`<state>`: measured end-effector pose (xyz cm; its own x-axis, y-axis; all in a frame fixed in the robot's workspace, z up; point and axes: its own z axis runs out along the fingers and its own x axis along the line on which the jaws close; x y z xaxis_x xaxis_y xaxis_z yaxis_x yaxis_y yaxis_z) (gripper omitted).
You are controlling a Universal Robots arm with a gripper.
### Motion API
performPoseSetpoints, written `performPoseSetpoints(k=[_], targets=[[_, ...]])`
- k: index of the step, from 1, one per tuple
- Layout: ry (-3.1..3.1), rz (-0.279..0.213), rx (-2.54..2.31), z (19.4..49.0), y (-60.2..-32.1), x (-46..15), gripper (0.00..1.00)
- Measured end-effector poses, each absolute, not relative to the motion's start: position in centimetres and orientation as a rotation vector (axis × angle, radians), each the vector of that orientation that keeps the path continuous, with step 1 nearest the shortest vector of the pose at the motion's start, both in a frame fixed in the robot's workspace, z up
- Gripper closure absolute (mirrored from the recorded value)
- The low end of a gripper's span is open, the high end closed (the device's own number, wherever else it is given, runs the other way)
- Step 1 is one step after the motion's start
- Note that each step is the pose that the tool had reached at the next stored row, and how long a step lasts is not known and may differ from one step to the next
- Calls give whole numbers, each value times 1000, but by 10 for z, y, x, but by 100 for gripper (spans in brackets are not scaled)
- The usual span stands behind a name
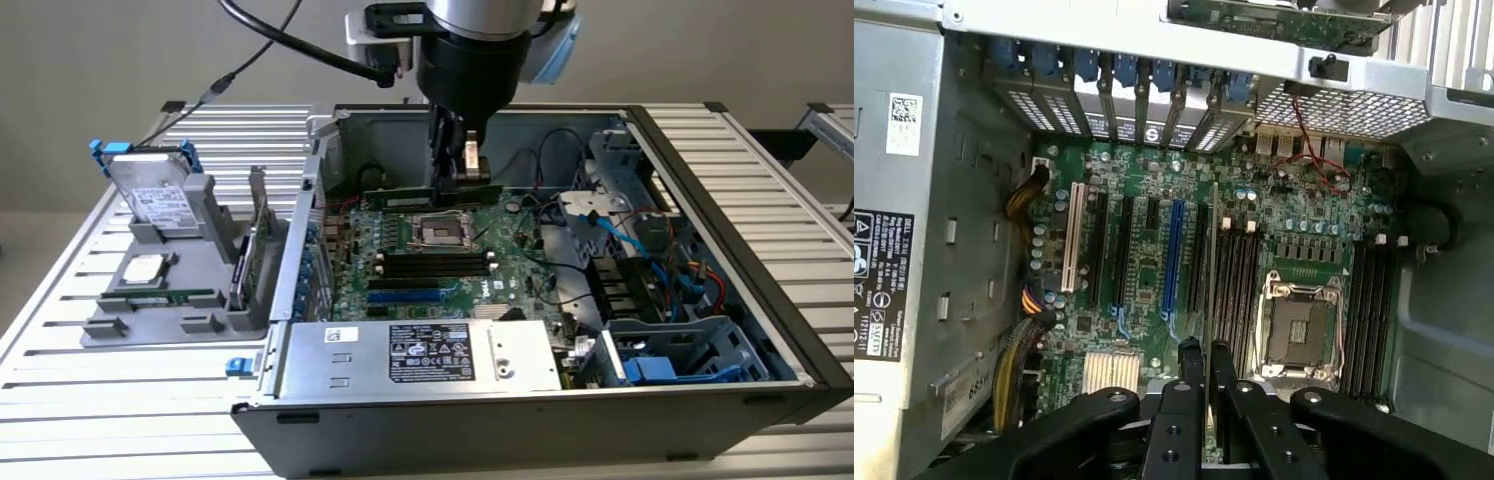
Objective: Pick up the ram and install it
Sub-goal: 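Pick up the ram and move it above insertion slot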
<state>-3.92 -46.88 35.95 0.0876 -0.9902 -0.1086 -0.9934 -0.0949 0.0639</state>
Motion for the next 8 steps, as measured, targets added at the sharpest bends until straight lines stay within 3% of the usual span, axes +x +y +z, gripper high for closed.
performPoseSetpoints(k=[8], targets=[[2101, 192, -2293, 345, -458, -33, 86]])
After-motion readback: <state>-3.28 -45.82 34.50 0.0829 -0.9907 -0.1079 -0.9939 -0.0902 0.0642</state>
